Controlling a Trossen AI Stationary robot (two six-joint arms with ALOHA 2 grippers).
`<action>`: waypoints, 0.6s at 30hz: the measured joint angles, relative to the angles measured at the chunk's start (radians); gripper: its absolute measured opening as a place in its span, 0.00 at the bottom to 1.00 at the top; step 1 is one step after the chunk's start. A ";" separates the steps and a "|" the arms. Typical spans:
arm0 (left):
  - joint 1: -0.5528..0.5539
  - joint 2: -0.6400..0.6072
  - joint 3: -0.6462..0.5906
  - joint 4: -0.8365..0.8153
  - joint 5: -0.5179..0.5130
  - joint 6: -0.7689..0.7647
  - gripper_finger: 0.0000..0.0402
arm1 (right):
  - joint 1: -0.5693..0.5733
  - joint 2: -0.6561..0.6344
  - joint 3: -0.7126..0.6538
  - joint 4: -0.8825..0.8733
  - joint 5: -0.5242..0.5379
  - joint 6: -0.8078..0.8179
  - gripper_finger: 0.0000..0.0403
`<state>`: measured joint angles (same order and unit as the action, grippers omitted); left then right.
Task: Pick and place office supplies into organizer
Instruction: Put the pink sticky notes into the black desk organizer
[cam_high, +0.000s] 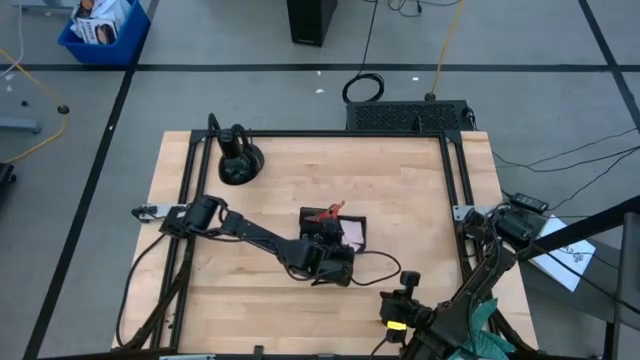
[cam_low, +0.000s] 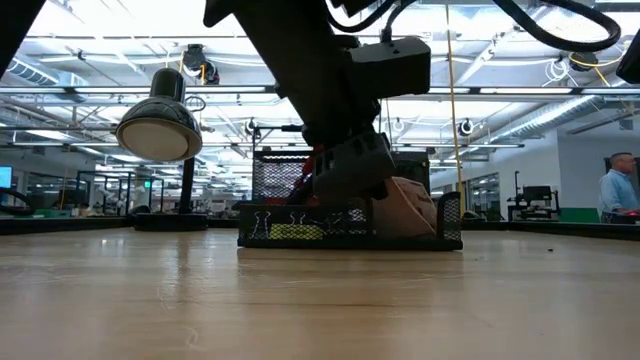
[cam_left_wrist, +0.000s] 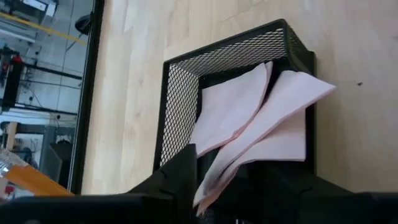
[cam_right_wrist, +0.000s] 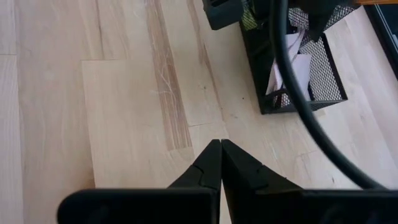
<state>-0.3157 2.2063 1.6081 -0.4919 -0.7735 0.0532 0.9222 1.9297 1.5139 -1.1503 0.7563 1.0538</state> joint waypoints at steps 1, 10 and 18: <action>0.000 0.000 0.000 0.000 0.001 0.000 0.34 | 0.000 0.000 0.000 0.000 0.000 0.000 0.00; 0.025 0.000 0.000 0.001 0.081 0.005 0.05 | 0.000 0.000 0.000 0.021 0.000 -0.024 0.00; 0.024 0.000 0.000 0.017 0.053 0.018 0.03 | 0.000 0.000 0.000 0.025 0.001 -0.029 0.00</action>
<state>-0.2913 2.2063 1.6081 -0.4751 -0.7200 0.0707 0.9222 1.9297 1.5139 -1.1252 0.7573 1.0252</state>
